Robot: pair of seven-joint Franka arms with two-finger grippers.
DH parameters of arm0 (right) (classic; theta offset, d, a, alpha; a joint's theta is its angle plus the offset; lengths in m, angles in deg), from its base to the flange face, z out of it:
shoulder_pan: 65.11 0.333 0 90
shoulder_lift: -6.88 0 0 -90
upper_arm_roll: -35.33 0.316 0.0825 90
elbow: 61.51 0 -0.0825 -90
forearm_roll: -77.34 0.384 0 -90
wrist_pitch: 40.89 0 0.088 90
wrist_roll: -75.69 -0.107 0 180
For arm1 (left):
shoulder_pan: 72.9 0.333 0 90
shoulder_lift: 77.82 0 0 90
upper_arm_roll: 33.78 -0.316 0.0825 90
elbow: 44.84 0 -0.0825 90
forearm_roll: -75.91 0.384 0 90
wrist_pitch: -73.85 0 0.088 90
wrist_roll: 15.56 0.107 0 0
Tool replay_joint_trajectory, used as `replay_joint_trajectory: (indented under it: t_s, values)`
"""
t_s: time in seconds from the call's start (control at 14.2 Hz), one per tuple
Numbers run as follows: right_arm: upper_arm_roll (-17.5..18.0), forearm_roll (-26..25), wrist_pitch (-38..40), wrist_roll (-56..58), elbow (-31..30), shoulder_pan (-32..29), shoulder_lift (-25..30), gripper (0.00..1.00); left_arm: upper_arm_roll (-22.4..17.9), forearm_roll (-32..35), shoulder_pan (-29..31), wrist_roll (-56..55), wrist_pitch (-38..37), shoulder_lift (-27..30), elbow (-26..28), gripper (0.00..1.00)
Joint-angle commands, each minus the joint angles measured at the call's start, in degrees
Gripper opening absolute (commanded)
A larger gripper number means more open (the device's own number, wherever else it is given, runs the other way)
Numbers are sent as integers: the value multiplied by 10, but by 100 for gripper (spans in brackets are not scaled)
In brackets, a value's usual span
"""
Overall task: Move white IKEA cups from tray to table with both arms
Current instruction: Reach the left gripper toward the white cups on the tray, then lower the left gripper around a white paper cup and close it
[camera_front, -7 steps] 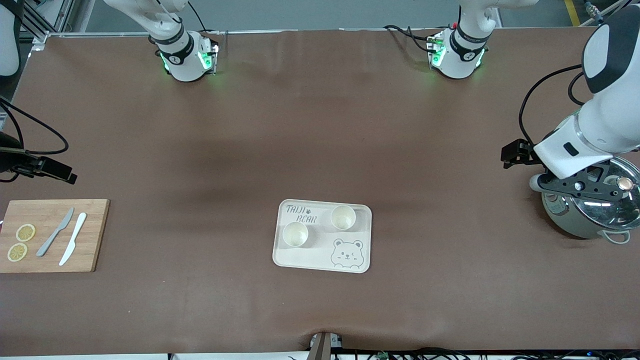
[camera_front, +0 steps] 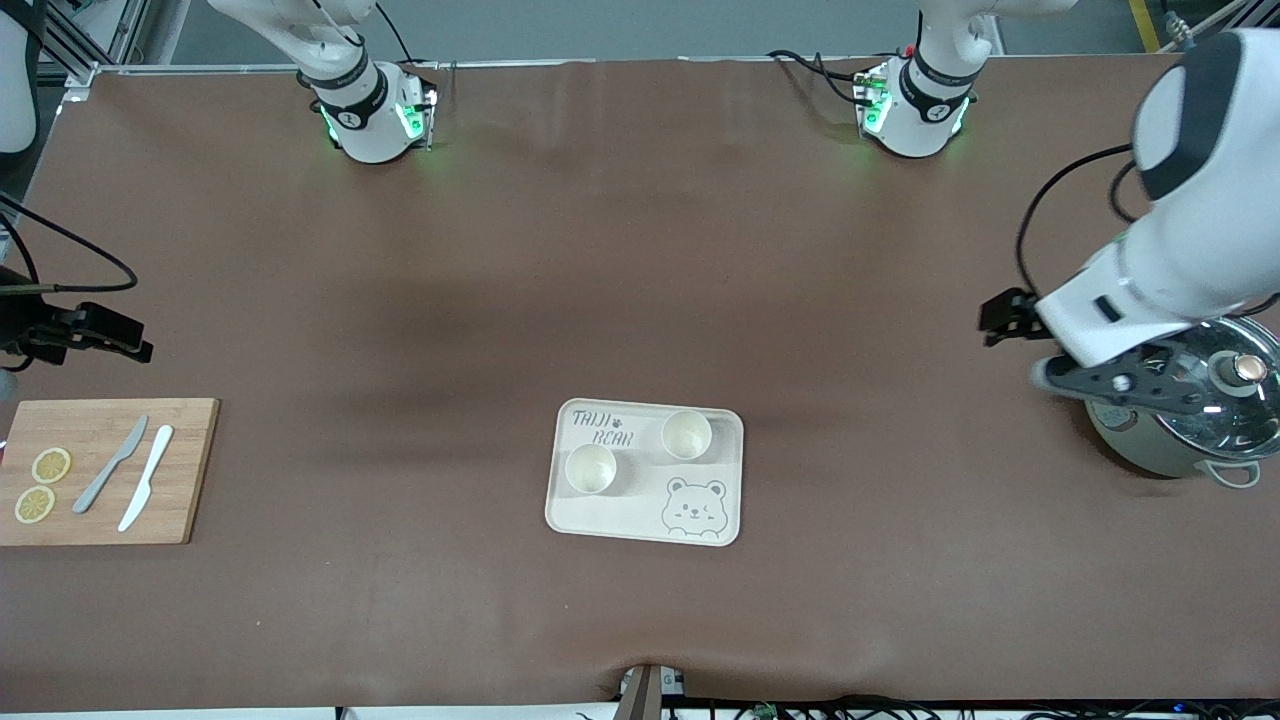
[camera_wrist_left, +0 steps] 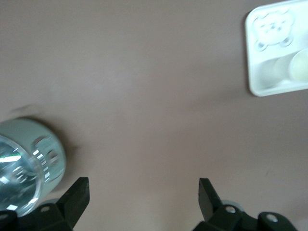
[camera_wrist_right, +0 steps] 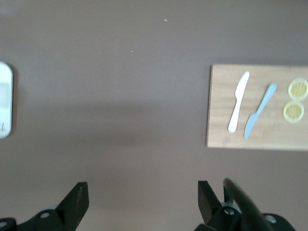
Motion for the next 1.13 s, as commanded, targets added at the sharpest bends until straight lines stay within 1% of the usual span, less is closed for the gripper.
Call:
replay_joint_trajectory:
  t_s: [0.0,0.28,0.42,0.49,0.56,0.78,0.92,1.06]
  values:
    - [6,9,-8,42,-4,-19,-2,100,5,0,-62,-108,38,-53,-14,100]
    - [7,10,-4,40,-4,-15,-13,100,1,2,-143,-242,128,-111,-20,100]
    - [7,10,0,38,-5,-12,-13,100,2,0,-167,-277,147,-157,-42,100]
    - [8,10,2,24,-4,-9,-12,100,5,-1,-171,-275,155,-170,-44,100]
    - [9,10,2,-15,-3,-7,-13,100,5,-1,-173,-277,174,-182,-41,100]
    - [10,10,3,-141,-1,18,-11,100,5,-2,-190,-302,198,-213,-35,100]
    - [9,8,2,-166,-2,24,-12,100,5,-2,-192,-307,232,-228,-33,100]
    - [8,-8,2,-160,-5,22,-14,100,5,0,-198,-322,243,-236,-33,100]
